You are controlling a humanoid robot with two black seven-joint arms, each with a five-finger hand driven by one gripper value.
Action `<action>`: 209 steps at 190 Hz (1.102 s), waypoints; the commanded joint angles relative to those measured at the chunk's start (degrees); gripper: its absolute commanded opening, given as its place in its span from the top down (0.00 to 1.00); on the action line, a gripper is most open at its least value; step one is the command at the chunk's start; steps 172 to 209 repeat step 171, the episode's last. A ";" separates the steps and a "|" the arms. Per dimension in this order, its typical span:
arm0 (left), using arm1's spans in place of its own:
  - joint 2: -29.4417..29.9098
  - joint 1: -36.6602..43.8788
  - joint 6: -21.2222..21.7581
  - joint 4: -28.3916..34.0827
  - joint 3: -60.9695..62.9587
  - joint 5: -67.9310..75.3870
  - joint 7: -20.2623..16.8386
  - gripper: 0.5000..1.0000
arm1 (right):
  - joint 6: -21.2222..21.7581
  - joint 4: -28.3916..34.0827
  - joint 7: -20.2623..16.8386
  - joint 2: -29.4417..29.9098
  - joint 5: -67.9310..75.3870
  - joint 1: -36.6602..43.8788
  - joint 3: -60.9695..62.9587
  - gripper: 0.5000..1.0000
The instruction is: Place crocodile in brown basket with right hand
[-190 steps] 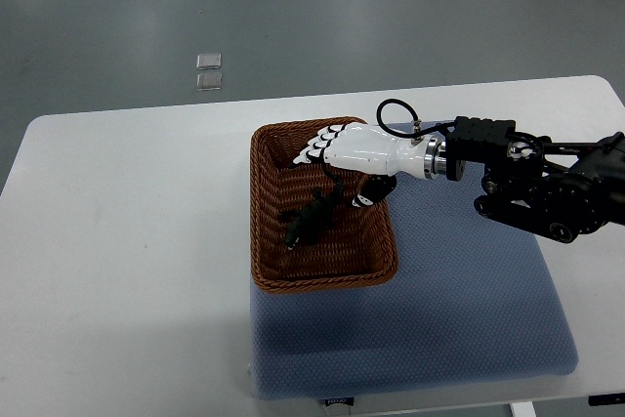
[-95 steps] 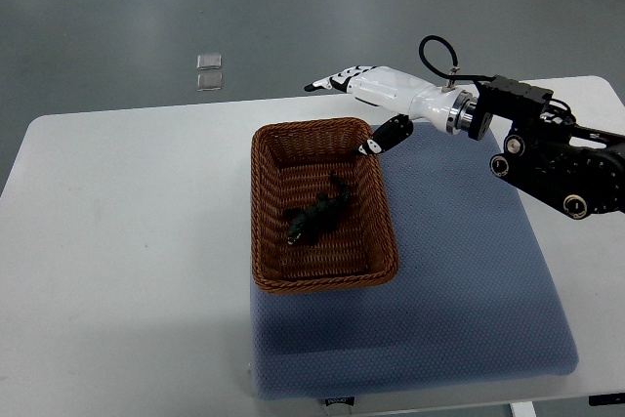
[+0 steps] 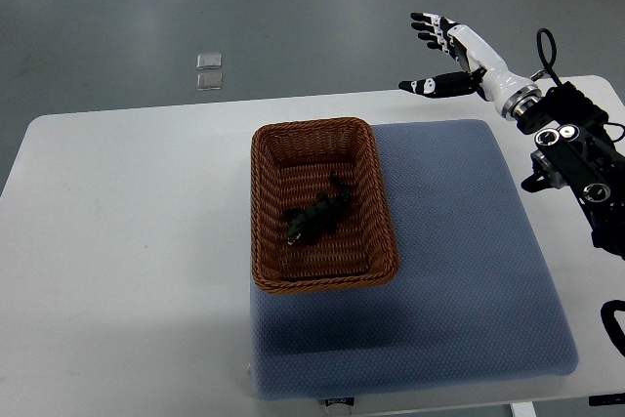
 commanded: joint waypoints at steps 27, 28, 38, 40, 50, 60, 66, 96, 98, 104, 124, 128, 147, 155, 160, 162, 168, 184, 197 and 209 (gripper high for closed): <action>0.00 0.00 0.00 0.00 -0.02 0.00 0.00 0.00 | -0.17 -4.87 -1.05 0.38 12.40 -0.68 0.69 0.18; 0.00 0.00 0.00 0.00 -0.02 0.00 0.00 0.00 | -0.08 -5.13 -1.05 0.47 12.92 -0.68 0.78 0.18; 0.00 0.00 0.00 0.00 -0.02 0.00 0.00 0.00 | -0.08 -5.92 -1.14 0.47 15.21 -0.68 0.69 0.18; 0.00 0.00 0.00 0.00 -0.02 0.00 0.00 0.00 | -0.08 -6.01 -1.06 0.47 15.56 -0.77 0.69 0.18; 0.00 0.00 0.00 0.00 -0.02 0.00 0.00 0.00 | -0.08 -6.71 -1.05 0.47 17.32 -0.94 0.69 0.18; 0.00 0.00 0.00 0.00 -0.02 0.00 0.00 0.00 | -0.08 -7.24 -1.05 0.64 18.38 -0.94 0.60 0.18; 0.00 0.00 0.00 0.00 -0.02 0.00 0.00 0.00 | -0.08 -7.42 -1.05 0.65 18.73 -1.03 0.60 0.18; 0.00 0.00 0.00 0.00 0.06 0.00 0.00 0.00 | -1.57 -8.12 -0.79 1.26 21.19 -1.56 0.60 0.17; 0.00 0.00 0.00 0.00 0.06 0.00 0.00 0.00 | -1.75 -8.12 -0.70 1.26 21.45 -1.65 0.60 0.16; 0.00 0.00 0.00 0.00 -0.02 0.00 0.00 0.00 | -2.19 -8.21 -0.53 1.26 22.07 -1.73 0.60 0.14; 0.00 0.00 0.00 0.00 0.06 0.00 0.00 0.00 | -2.63 -8.56 -0.35 1.26 25.84 -2.00 0.52 0.14; 0.00 0.00 0.00 0.00 -0.02 0.00 0.00 0.00 | -2.63 -8.74 -0.35 1.17 26.72 -2.09 0.52 0.14; 0.00 0.00 0.00 0.00 -0.02 0.00 0.00 0.00 | -2.45 -9.18 -0.35 1.26 30.24 -2.26 0.43 0.14; 0.00 0.00 0.00 0.00 0.06 0.00 0.00 0.00 | -2.28 -9.18 -0.35 1.26 30.68 -2.26 0.25 0.14; 0.00 0.00 0.00 0.00 -0.02 0.00 0.00 0.00 | -2.28 -9.18 -0.35 1.26 30.68 -2.26 0.25 0.14; 0.00 0.00 0.00 0.00 -0.02 0.00 0.00 0.00 | -2.28 -9.26 -0.35 1.26 30.68 -2.26 0.25 0.14; 0.00 0.00 0.00 0.00 -0.02 0.00 0.00 0.00 | -2.45 -9.35 -0.35 1.35 30.68 -2.26 0.25 0.14; 0.00 0.00 0.00 0.00 -0.02 0.00 0.00 0.00 | -2.54 -9.53 -0.26 1.35 30.68 -2.26 0.25 0.14; 0.00 0.00 0.00 0.00 -0.02 0.00 0.00 0.00 | -2.54 -9.53 -0.26 1.35 30.68 -2.26 0.25 0.14; 0.00 0.00 0.00 0.00 -0.02 0.00 0.00 0.00 | -2.54 -9.53 -0.26 1.35 30.68 -2.26 0.25 0.14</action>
